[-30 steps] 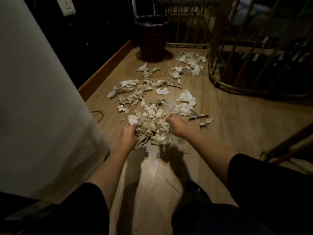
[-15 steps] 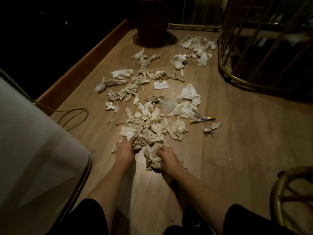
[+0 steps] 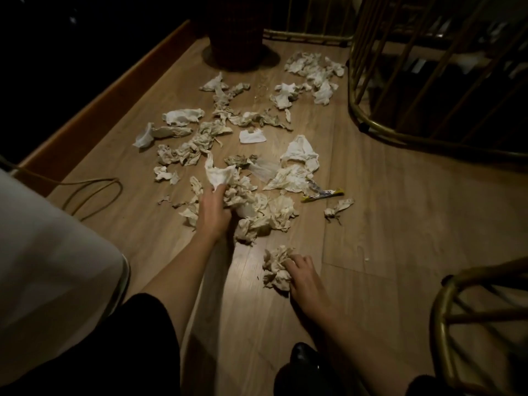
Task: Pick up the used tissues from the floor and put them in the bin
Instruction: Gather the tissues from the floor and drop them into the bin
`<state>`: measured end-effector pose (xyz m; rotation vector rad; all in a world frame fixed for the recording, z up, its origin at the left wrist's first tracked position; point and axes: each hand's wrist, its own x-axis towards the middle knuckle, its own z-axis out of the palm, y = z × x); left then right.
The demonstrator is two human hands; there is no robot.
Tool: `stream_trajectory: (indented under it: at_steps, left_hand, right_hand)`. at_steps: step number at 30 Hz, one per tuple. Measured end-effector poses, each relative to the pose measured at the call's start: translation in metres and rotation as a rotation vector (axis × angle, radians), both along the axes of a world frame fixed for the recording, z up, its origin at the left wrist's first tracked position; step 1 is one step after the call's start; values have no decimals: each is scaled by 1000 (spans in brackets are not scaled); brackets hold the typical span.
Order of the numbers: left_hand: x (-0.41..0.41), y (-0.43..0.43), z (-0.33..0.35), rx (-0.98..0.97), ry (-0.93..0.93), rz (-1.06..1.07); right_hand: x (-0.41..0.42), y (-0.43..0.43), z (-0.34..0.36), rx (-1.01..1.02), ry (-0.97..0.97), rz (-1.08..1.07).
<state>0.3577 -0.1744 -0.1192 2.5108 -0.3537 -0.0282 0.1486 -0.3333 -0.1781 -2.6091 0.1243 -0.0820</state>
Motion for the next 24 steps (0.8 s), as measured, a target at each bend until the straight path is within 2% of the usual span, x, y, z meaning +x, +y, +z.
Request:
stream_trajectory:
  at_steps: [3, 8, 11, 13, 18, 22, 24]
  left_hand:
    - [-9, -18, -4, 66, 145, -78]
    - [-18, -34, -18, 414, 268, -64]
    - [-11, -26, -26, 362, 345, -2]
    - [-8, -23, -28, 356, 270, -9]
    - [6, -25, -33, 209, 89, -26]
    - [45, -32, -24, 97, 16, -3]
    - [71, -40, -8, 72, -7, 21]
  right_hand:
    - [24, -12, 4, 44, 6, -15]
    - [111, -35, 36, 1, -52, -58]
    - [144, -36, 45, -54, 142, -5]
    - [144, -33, 35, -64, 225, 19]
    - [139, -34, 6, -24, 47, 13]
    - [184, -59, 25, 37, -44, -24]
    - [209, -74, 39, -12, -102, -67]
